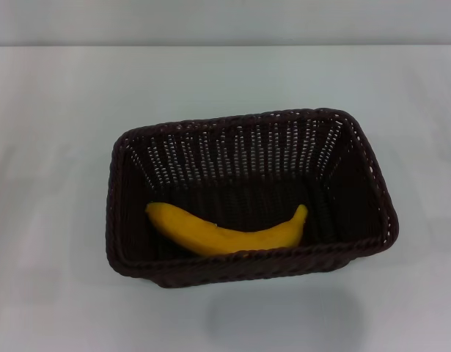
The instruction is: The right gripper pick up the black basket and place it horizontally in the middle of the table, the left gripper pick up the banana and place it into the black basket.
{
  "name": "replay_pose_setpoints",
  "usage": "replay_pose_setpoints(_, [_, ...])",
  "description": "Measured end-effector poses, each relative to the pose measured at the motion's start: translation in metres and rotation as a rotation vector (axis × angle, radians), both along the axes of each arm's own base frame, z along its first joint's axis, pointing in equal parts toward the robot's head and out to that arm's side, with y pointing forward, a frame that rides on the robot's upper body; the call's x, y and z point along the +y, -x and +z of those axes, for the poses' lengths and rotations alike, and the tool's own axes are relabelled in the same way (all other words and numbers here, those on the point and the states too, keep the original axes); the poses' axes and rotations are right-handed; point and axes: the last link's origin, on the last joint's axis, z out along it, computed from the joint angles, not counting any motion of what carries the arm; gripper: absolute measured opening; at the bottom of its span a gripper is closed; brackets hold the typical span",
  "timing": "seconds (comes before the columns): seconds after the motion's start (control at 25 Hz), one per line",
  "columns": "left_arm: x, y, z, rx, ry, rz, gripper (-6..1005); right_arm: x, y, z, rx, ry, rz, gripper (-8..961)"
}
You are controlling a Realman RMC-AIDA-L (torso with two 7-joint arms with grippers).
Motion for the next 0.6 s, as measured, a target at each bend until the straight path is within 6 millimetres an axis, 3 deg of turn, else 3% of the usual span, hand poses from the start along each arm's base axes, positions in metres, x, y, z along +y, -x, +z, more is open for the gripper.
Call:
replay_pose_setpoints(0.08, [0.001, 0.0, -0.001, -0.001, 0.002, 0.005, 875, 0.0, 0.0, 0.0, -0.012, -0.003, 0.002, 411])
replay_pose_setpoints(0.52, [-0.004, 0.005, -0.013, -0.086, -0.047, 0.034, 875, 0.001, 0.001, 0.002, -0.084, -0.045, -0.012, 824])
replay_pose_setpoints(0.6, [-0.001, 0.003, -0.013, -0.079, -0.047, 0.028, 875, -0.001, 0.001, 0.001, -0.069, -0.054, -0.012, 830])
